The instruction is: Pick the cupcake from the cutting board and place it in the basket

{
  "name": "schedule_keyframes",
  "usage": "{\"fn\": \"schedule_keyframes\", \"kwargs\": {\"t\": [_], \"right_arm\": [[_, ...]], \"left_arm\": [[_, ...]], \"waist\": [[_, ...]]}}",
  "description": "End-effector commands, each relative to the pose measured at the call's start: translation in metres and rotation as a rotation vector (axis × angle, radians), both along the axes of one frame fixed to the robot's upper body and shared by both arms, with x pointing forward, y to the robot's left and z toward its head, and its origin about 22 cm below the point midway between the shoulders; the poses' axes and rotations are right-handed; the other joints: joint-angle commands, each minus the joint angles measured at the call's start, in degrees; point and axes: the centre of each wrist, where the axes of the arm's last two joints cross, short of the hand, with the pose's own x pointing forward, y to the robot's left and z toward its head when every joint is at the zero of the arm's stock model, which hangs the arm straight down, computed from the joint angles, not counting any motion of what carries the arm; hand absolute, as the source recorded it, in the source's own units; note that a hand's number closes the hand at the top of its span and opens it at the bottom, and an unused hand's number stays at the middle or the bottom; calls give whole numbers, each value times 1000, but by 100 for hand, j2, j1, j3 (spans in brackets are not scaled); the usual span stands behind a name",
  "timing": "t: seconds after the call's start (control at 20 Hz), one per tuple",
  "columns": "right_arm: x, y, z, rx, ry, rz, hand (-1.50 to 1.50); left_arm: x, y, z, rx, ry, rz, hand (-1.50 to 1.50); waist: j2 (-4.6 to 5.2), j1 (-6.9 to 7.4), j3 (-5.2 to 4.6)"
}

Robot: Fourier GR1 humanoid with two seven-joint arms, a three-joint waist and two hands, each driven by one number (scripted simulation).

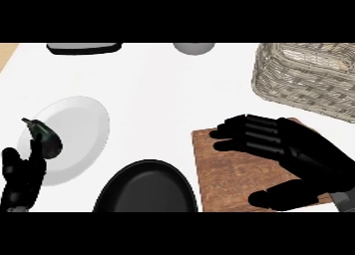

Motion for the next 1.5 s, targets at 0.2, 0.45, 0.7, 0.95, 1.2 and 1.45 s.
{"fn": "schedule_keyframes", "kwargs": {"t": [0.2, 0.45, 0.7, 0.95, 1.2, 1.45], "right_arm": [[-20, -35, 118, -319, -310, -164, -150], [-32, -50, 158, -559, -263, -174, -150], [-39, -65, 194, -767, -188, -189, -150], [-44, -73, 218, -827, -175, -202, -150], [-45, -78, 202, -832, -175, -194, -150], [-29, -90, 174, -762, -113, -179, -150]], "left_arm": [[-30, -17, -31, -101, 141, -51, 0], [-27, -23, -27, -103, 126, -68, 0], [-28, -13, -23, -88, 134, -65, 0], [-15, -23, -15, -107, 131, -103, 0], [-15, -35, -19, -116, 126, -88, 0], [-9, -39, -19, -108, 103, -109, 0]], "waist": [[52, -94, -125], [74, -39, -118], [95, 13, -109], [135, 129, -104], [128, 82, -89], [169, 204, -93]]}}
